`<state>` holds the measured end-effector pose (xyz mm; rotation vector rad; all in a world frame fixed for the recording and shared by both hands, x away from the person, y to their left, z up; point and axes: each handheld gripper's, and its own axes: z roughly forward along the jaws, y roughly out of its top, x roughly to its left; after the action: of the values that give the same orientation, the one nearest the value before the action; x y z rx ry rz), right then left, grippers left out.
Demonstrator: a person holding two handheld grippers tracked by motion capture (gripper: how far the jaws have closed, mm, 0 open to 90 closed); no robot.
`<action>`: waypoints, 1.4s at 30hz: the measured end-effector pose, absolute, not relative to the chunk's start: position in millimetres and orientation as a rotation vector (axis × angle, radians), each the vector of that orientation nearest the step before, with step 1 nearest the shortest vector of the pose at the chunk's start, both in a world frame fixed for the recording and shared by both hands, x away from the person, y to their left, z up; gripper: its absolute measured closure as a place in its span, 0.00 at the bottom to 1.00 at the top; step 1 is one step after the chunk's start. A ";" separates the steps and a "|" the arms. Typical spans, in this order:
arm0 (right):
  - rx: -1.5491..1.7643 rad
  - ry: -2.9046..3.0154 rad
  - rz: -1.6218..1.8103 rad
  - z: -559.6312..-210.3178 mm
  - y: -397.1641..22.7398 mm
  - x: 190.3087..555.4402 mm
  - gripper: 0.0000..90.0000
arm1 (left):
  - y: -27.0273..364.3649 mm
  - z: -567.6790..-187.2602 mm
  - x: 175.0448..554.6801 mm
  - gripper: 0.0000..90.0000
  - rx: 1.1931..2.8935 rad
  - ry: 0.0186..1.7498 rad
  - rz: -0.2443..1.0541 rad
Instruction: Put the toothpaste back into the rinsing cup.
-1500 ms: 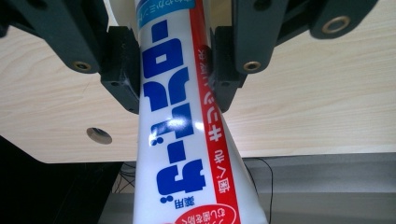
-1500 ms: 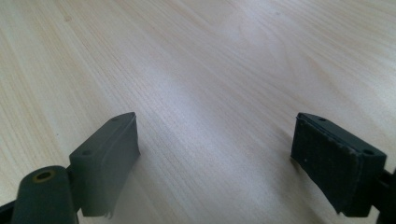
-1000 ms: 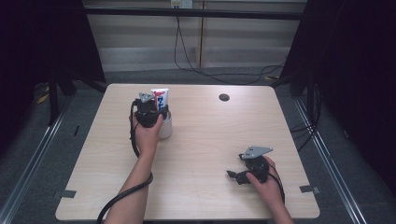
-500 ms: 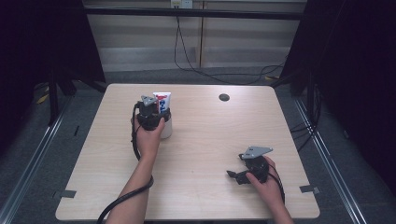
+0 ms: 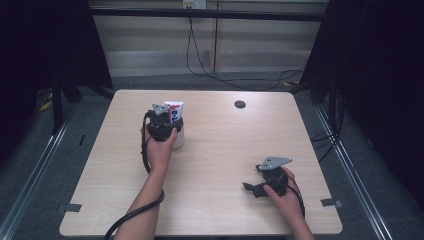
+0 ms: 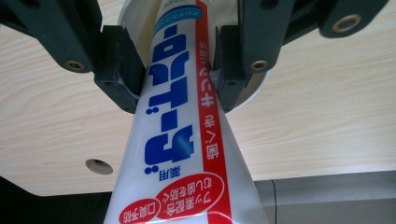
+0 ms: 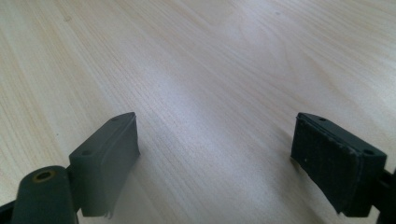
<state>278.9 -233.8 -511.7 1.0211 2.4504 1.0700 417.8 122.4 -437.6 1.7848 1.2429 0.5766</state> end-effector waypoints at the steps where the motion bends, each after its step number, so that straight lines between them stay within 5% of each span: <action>1: 1.020 2.450 1.070 -511.7 -233.8 279.0 0.16 | 122.3 -438.1 417.4 0.62 1.784 1.246 0.577; 42: 1.021 2.450 1.071 -511.7 -233.8 279.1 0.16 | 121.6 -437.9 410.3 0.53 1.794 1.234 0.609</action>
<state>279.1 -233.8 -511.7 1.0213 2.4500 1.0707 410.3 121.6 -437.9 1.7938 1.2344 0.6090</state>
